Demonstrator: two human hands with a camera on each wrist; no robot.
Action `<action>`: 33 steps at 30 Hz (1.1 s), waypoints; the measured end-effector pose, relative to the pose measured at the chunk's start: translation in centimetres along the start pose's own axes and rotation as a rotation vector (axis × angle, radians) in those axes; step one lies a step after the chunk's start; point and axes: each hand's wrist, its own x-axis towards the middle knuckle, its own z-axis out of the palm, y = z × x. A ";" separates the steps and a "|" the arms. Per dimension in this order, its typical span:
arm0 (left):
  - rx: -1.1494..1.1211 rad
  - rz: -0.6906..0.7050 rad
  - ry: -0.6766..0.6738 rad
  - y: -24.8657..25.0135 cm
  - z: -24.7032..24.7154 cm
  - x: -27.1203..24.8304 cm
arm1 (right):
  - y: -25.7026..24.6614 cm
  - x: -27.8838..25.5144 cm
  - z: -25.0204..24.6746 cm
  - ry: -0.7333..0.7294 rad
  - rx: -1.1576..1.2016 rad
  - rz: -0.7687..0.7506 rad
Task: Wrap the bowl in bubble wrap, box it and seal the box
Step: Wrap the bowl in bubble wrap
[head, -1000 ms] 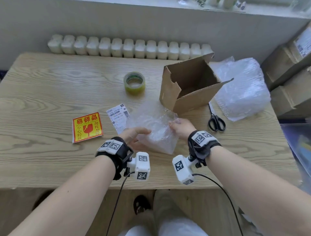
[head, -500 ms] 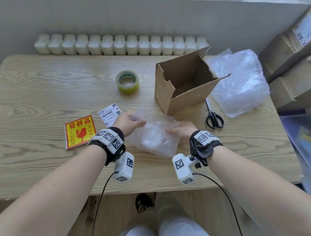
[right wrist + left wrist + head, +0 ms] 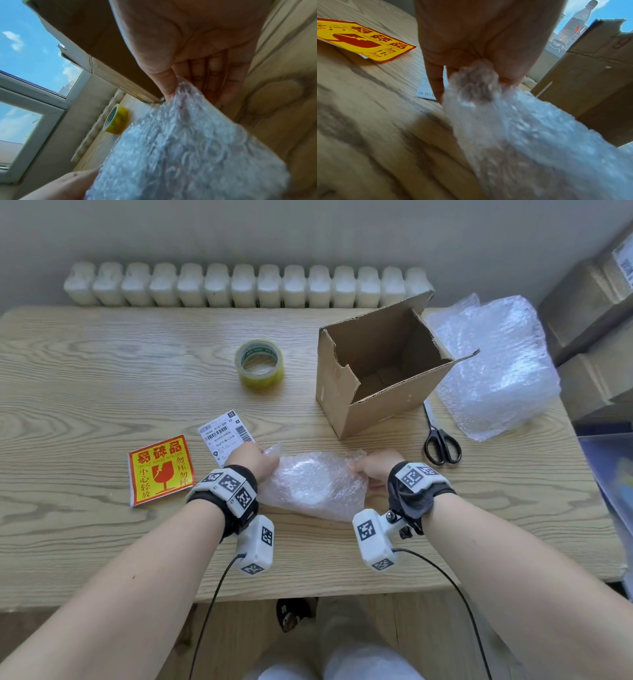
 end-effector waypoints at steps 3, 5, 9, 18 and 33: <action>0.010 -0.008 -0.014 -0.3 -0.5 -0.1 | -0.2 0.1 -0.4 0.016 -0.046 0.017; 0.049 -0.005 0.001 -0.1 -0.5 -0.5 | -0.2 0.1 -0.3 0.046 -0.049 0.016; 0.079 0.321 0.254 1.4 -0.4 -1.7 | -0.2 0.3 0.3 0.072 -0.034 0.005; 0.134 0.618 -0.056 3.0 -0.8 -2.2 | -0.5 -0.5 -0.5 0.070 -0.110 -0.019; 0.154 0.516 -0.131 2.6 -0.4 -1.4 | -3.0 -4.7 -0.2 0.078 -0.261 -0.558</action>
